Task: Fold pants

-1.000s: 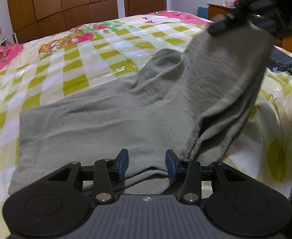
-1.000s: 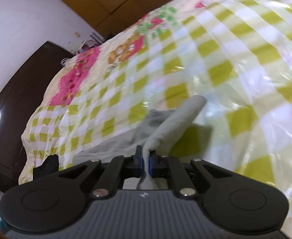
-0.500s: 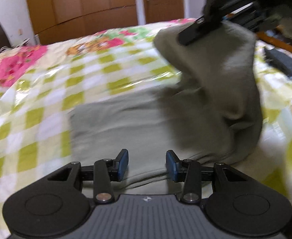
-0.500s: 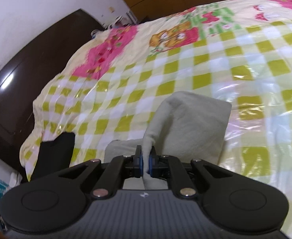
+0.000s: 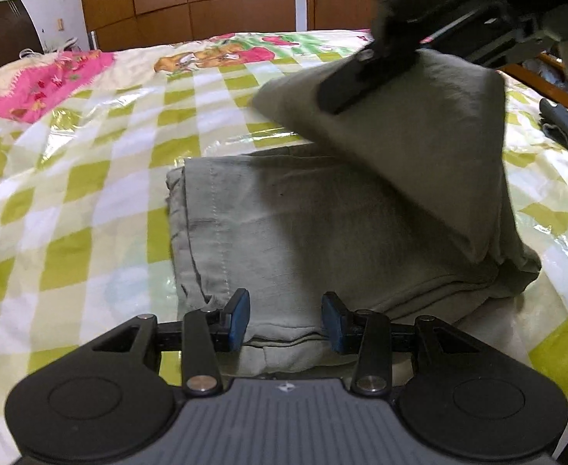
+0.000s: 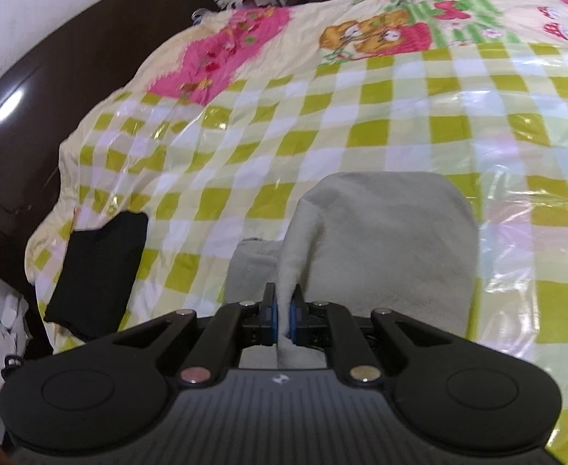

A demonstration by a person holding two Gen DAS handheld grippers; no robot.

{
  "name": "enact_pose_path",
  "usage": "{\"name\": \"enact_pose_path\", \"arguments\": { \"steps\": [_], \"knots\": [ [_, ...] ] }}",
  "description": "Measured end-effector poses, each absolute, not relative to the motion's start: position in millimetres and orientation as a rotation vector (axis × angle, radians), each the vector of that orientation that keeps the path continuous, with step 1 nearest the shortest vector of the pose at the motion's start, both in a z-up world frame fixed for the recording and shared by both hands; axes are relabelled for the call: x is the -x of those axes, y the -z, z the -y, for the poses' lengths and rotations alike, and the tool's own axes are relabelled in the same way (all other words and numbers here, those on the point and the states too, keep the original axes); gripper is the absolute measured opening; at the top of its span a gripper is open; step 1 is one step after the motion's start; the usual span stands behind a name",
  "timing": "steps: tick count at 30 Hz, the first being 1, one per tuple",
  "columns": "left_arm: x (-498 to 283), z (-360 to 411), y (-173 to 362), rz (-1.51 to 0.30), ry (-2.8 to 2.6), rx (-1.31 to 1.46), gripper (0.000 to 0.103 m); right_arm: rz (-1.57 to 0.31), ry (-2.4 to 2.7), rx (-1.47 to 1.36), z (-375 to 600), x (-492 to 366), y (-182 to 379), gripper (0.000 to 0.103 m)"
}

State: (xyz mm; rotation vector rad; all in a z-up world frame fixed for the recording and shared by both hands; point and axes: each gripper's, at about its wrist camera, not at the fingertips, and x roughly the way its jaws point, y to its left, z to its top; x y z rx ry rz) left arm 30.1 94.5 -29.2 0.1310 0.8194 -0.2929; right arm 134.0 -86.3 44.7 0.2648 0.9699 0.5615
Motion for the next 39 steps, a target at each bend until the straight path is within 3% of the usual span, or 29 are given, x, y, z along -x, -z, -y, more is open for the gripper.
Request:
{"name": "enact_pose_path", "arguments": {
  "steps": [22,27,39],
  "knots": [
    [-26,-105,28,-0.816,0.334,-0.044,0.052,-1.058,-0.609,-0.164,-6,-133,-18,0.007],
    [-10,-120,20,-0.791,0.31,-0.02,0.055,-1.116,-0.614,-0.204,-13,-136,-2,0.016],
    [42,-145,9,-0.822,0.223,0.07,0.058,-1.103,-0.706,-0.263,-7,-136,-5,0.018]
  ]
}}
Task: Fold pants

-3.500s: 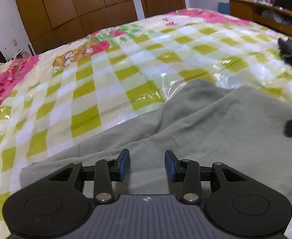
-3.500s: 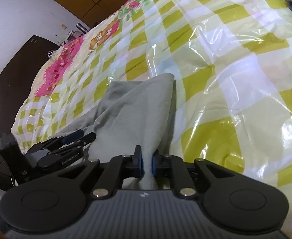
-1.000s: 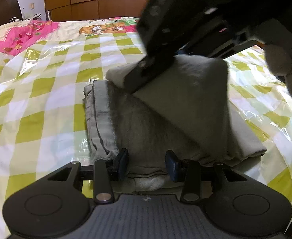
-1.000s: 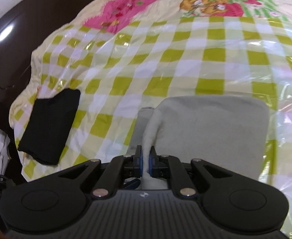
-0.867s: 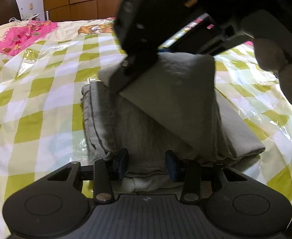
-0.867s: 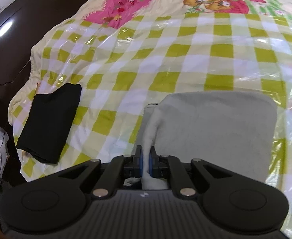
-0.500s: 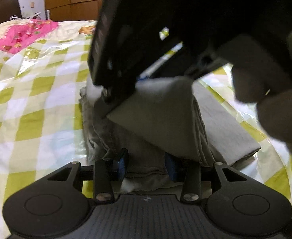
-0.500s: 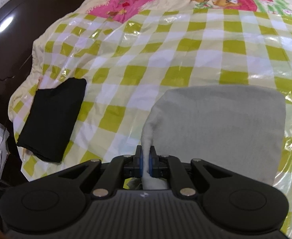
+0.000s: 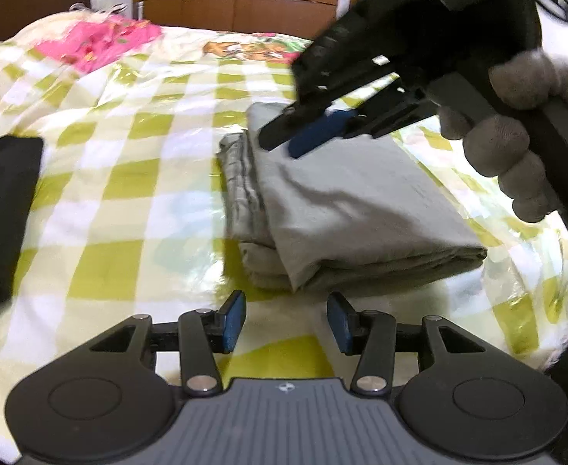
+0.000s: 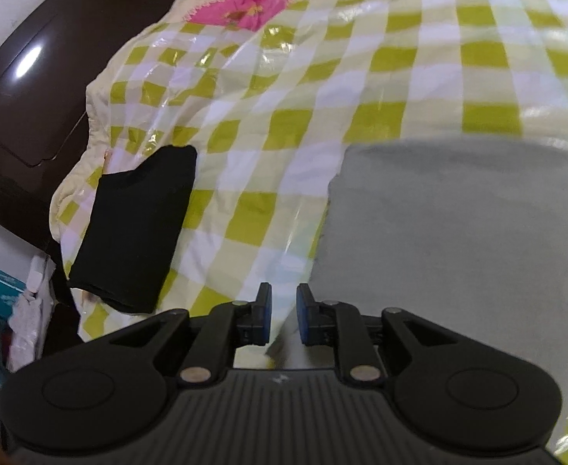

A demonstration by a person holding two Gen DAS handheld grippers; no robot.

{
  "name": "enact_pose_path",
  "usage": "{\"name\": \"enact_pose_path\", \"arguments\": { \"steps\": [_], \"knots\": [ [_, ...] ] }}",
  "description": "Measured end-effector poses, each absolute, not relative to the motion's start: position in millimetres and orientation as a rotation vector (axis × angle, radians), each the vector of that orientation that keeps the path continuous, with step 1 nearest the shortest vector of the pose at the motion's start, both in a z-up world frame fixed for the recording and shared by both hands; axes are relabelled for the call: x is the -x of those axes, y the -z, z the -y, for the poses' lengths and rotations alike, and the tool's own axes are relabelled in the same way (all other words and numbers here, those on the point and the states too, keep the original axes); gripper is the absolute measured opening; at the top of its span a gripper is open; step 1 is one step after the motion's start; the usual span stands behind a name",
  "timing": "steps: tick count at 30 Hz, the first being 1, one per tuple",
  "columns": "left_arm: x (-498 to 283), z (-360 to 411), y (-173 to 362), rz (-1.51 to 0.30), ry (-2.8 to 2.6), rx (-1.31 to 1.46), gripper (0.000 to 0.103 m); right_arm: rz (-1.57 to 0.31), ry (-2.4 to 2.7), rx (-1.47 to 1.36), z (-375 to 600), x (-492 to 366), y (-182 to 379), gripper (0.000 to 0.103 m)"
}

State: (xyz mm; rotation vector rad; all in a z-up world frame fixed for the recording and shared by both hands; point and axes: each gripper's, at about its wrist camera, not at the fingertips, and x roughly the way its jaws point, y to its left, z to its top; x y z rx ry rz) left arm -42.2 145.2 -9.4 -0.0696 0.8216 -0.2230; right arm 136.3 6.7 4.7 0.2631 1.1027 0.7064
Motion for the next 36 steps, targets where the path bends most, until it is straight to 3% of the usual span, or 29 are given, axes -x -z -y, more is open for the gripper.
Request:
{"name": "enact_pose_path", "arguments": {
  "steps": [3,5,10,12,15,17,20,22,24,27,36],
  "knots": [
    [45,-148,-2,-0.794,0.229,0.111,0.059,-1.072,-0.678,-0.211,0,-140,-11,0.033],
    [40,-150,-7,-0.783,0.255,0.154,0.062,-1.069,-0.667,-0.208,4,-144,-12,0.037],
    [18,-144,5,-0.802,0.234,0.158,0.064,-1.016,-0.628,-0.115,-2,-158,-17,0.039],
    [11,-141,10,-0.824,0.22,0.177,0.064,-0.987,-0.613,-0.076,-6,-166,-21,0.046],
    [4,-138,14,-0.853,0.194,0.174,0.063,-0.99,-0.609,-0.022,-13,-178,-21,0.047],
    [5,-136,13,-0.861,0.186,0.164,0.062,-1.001,-0.604,0.005,-19,-182,-19,0.047],
    [6,-136,12,-0.883,0.164,0.151,0.05,-1.022,-0.606,0.023,-28,-187,-11,0.047],
    [8,-138,11,-0.894,0.156,0.162,0.04,-1.035,-0.607,0.042,-34,-188,-3,0.044],
    [10,-138,9,-0.892,0.159,0.182,0.033,-1.044,-0.592,0.036,-33,-190,3,0.014],
    [15,-135,0,-0.866,0.159,0.173,0.029,-1.071,-0.596,-0.078,-13,-194,3,0.006],
    [22,-138,-36,-0.764,0.207,0.178,0.023,-0.979,-0.632,-0.246,42,-179,-41,0.005]
  ]
}}
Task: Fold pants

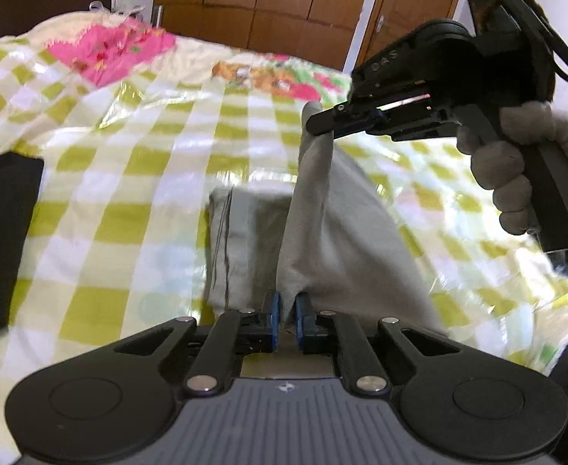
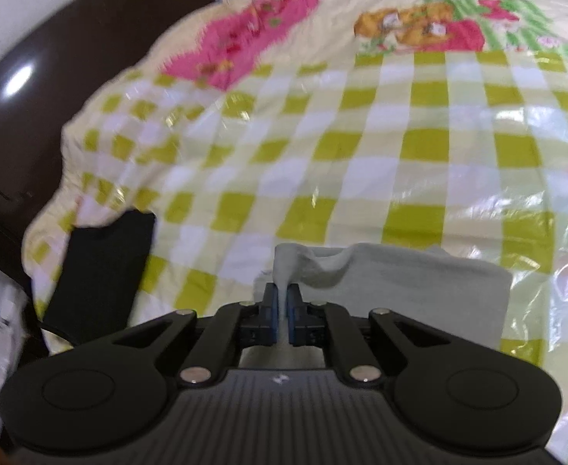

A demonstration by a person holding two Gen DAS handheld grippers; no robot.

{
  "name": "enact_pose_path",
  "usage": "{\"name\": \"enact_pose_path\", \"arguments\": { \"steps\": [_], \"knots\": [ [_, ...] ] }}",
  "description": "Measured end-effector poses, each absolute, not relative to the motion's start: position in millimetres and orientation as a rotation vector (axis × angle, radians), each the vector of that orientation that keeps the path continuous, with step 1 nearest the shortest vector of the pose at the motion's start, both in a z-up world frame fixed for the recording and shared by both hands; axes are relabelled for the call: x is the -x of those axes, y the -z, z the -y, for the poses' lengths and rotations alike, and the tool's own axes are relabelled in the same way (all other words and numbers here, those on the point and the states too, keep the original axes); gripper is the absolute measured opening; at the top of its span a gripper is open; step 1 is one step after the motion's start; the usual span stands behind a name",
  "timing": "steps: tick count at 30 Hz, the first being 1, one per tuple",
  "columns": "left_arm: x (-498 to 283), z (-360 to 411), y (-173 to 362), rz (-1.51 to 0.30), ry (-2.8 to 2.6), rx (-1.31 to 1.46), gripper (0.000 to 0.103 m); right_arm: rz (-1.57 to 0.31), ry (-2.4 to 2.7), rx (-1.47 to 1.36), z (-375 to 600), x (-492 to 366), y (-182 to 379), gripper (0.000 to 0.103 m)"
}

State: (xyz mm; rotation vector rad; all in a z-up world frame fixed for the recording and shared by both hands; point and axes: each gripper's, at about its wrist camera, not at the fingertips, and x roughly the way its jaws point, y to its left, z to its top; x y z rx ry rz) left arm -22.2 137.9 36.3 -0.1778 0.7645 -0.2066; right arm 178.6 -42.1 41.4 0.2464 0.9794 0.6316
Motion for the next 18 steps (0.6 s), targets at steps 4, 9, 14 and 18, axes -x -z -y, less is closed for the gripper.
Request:
{"name": "enact_pose_path", "arguments": {
  "steps": [4,9,14,18],
  "knots": [
    [24,-154,-50,-0.703,0.183,0.21,0.023,-0.926,-0.658,-0.304,51,-176,-70,0.005],
    [8,-177,-16,-0.781,0.127,0.258,0.023,-0.911,-0.68,-0.296,23,-191,-72,0.005],
    [3,-183,17,-0.863,0.102,0.263,0.024,-1.028,-0.639,-0.222,-25,-211,-14,0.005],
    [5,-185,21,-0.879,0.103,0.273,0.025,-1.083,-0.598,-0.181,-41,-217,29,0.013]
  ]
}}
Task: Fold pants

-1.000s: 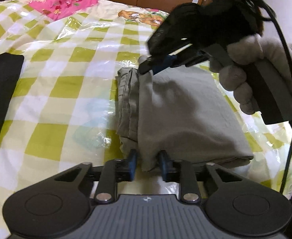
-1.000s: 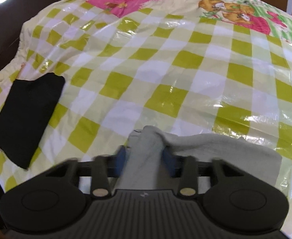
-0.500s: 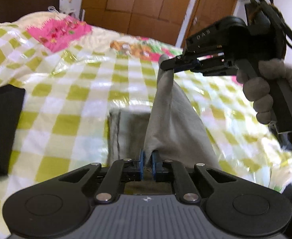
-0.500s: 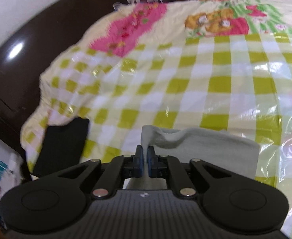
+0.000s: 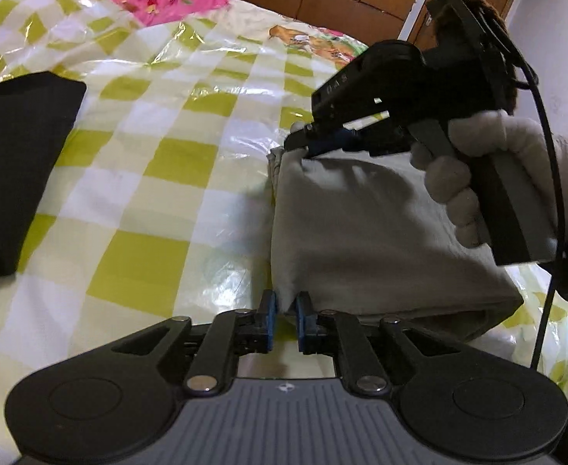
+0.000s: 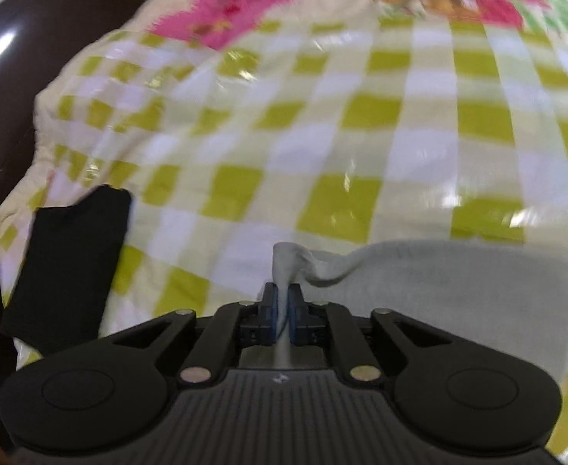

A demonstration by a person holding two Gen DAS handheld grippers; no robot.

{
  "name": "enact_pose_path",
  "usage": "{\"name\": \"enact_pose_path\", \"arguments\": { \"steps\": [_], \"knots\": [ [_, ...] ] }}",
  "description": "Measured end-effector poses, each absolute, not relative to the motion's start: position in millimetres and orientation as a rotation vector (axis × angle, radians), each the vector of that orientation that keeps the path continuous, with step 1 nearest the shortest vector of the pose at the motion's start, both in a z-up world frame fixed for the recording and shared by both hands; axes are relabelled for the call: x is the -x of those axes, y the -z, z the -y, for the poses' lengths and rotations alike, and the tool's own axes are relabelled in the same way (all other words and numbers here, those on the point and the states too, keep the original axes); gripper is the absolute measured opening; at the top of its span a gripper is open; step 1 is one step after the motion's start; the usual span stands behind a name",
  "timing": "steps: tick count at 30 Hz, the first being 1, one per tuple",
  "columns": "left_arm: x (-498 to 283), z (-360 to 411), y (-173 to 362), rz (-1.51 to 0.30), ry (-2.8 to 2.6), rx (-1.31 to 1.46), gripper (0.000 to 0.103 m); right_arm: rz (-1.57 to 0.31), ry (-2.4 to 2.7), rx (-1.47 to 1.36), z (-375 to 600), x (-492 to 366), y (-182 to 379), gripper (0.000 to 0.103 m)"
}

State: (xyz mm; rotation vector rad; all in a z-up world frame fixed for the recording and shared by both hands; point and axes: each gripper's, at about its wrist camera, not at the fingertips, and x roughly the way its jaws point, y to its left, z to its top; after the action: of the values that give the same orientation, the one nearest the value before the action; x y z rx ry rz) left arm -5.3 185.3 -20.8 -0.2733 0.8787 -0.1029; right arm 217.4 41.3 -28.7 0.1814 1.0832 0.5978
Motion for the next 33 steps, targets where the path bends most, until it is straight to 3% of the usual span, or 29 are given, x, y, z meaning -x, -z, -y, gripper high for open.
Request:
{"name": "enact_pose_path", "arguments": {
  "steps": [3,11,17,26,33],
  "knots": [
    [13,-189,16,-0.882,0.092,0.262,0.025,-1.085,-0.614,-0.188,-46,-220,37,0.018],
    [14,-191,-19,-0.777,0.044,0.206,0.025,-0.955,-0.709,-0.171,-48,-213,-5,0.028],
    [-14,-168,-24,-0.727,0.096,0.156,0.026,-0.92,-0.747,-0.187,-40,-209,-20,0.029],
    [-34,-153,15,-0.837,0.106,0.141,0.027,-0.992,-0.711,-0.095,-46,-219,17,0.03],
    [-32,-154,3,-0.814,0.112,0.133,0.029,-1.007,-0.692,-0.127,-38,-217,27,0.029]
  ]
}}
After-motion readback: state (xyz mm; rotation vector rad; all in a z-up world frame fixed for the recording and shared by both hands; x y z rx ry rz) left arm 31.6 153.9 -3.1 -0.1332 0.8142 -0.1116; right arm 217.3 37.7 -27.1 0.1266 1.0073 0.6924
